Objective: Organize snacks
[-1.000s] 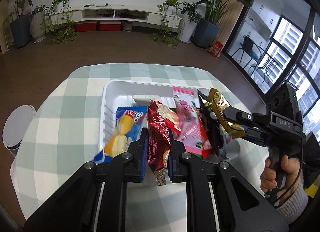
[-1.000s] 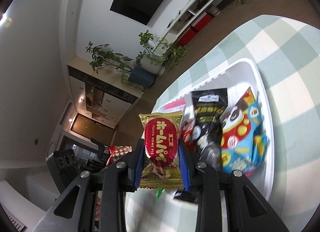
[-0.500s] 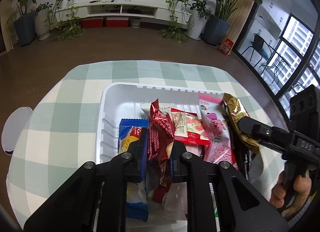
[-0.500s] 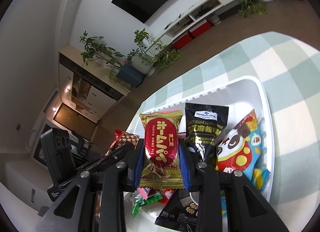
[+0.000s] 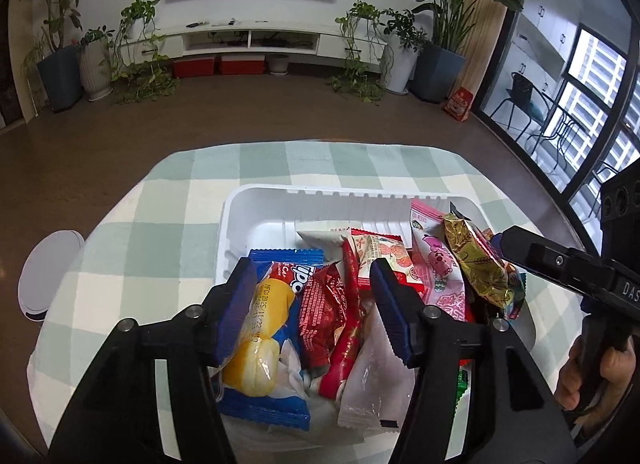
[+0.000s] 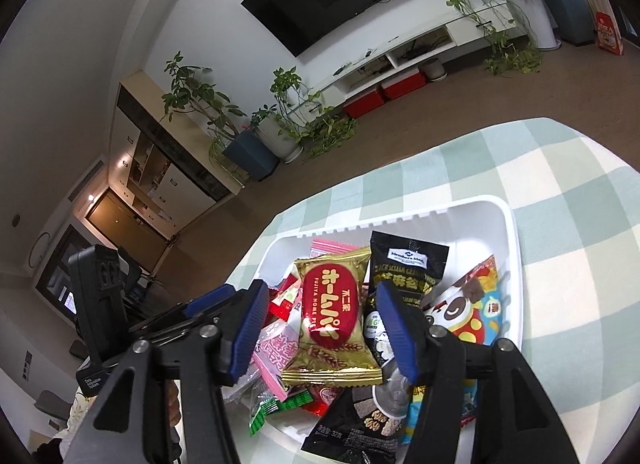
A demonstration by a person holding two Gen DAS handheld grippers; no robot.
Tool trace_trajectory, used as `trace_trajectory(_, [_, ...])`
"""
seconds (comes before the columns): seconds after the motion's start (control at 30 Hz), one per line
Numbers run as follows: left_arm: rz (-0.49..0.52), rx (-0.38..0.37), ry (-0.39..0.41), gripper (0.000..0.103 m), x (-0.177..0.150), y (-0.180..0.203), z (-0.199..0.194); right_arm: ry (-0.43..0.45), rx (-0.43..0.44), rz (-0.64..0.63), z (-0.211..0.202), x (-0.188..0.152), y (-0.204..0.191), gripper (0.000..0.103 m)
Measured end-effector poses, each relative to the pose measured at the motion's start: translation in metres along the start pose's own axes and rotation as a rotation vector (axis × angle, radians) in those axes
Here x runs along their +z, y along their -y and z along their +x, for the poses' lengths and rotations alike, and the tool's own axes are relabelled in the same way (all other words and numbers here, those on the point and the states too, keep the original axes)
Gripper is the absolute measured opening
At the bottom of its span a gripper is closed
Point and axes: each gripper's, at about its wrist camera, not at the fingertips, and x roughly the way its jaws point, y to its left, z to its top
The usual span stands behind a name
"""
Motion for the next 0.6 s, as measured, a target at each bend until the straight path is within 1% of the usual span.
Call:
trace_trajectory(0.2, [-0.011, 0.013, 0.029, 0.057, -0.009, 0.001, -0.021, 0.012, 0.001, -0.020, -0.010, -0.003, -0.007, 0.062])
trace_trajectory(0.3, [-0.026, 0.010, 0.045, 0.058, -0.018, 0.001, -0.034, 0.026, 0.000, -0.040, -0.020, -0.005, -0.015, 0.068])
trace_trajectory(0.4, [-0.047, 0.001, 0.066, 0.063, -0.029, 0.000, -0.052, 0.036, 0.003, -0.051, -0.031, -0.008, -0.023, 0.070])
trace_trajectory(0.47, [-0.065, -0.001, 0.079, 0.076, -0.038, 0.000, -0.064, 0.043, 0.000, -0.072, -0.040, -0.011, -0.031, 0.075])
trace_trajectory(0.53, [-0.079, -0.011, 0.088, 0.078, -0.048, 0.000, -0.076, 0.056, -0.007, -0.097, -0.048, -0.015, -0.039, 0.080])
trace_trajectory(0.6, [-0.075, -0.003, 0.095, 0.080, -0.059, 0.004, -0.089, 0.064, -0.009, -0.117, -0.060, -0.022, -0.046, 0.085])
